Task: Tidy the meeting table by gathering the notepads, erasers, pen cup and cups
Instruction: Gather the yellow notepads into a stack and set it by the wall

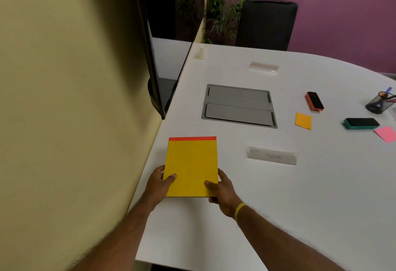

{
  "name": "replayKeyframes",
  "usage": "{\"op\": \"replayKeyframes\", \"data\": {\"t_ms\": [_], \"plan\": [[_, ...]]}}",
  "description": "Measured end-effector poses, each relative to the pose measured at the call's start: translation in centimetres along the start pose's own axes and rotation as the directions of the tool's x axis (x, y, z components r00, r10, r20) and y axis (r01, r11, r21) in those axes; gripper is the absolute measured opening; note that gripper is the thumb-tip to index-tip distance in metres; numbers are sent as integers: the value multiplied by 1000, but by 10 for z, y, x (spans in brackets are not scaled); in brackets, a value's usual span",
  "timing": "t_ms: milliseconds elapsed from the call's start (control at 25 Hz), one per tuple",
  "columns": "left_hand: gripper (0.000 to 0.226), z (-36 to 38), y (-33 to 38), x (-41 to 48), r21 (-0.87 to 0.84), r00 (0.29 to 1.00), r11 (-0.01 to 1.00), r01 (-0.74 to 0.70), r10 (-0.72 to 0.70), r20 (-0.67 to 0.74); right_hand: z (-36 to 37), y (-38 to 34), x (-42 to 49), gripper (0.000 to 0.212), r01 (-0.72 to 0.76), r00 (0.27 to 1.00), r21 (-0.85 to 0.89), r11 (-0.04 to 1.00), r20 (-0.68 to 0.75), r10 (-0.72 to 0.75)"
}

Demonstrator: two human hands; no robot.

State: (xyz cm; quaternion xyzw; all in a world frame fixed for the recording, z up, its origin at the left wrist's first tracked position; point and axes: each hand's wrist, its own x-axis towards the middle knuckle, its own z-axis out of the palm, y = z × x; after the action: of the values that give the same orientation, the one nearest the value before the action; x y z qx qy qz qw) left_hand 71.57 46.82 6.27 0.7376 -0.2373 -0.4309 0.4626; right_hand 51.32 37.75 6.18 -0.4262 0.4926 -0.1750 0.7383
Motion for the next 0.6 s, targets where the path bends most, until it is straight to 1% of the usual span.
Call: {"op": "replayKeyframes", "data": {"t_ms": [80, 160, 200, 280, 360, 400, 480, 520, 600], "plan": [[46, -8, -7, 16, 1, 995, 1000, 17, -17, -98, 13, -4, 26, 57, -3, 1000, -6, 1000, -7, 3], [54, -16, -18, 32, 37, 977, 999, 30, -21, -212, 27, -12, 55, 57, 6, 1000, -11, 1000, -17, -7], [55, -18, -26, 39, 65, 969, 997, 36, -19, -245, 32, -16, 70, 57, 11, 1000, -16, 1000, -27, -11], [60, -19, -41, 49, 156, 970, 987, 40, -1, -243, 41, -25, 99, 58, 14, 999, -14, 1000, -49, -15], [70, -17, -56, 57, 332, 986, 943, 25, 32, -165, 50, -31, 129, 58, 8, 997, -10, 1000, -78, -9], [76, -15, -64, 61, 467, 992, 884, -6, 65, -110, 54, -34, 143, 58, 5, 996, -7, 1000, -92, -6], [89, -13, -78, 69, 709, 992, 700, -84, 123, -5, 61, -38, 169, 57, 9, 994, 7, 1000, -109, -8], [93, -13, -82, 74, 779, 991, 618, -106, 132, 31, 64, -40, 179, 56, 9, 994, 15, 1000, -113, -8], [101, -12, -88, 84, 863, 989, 488, -135, 114, 91, 68, -43, 198, 54, 2, 993, 22, 1000, -119, 1]]}}
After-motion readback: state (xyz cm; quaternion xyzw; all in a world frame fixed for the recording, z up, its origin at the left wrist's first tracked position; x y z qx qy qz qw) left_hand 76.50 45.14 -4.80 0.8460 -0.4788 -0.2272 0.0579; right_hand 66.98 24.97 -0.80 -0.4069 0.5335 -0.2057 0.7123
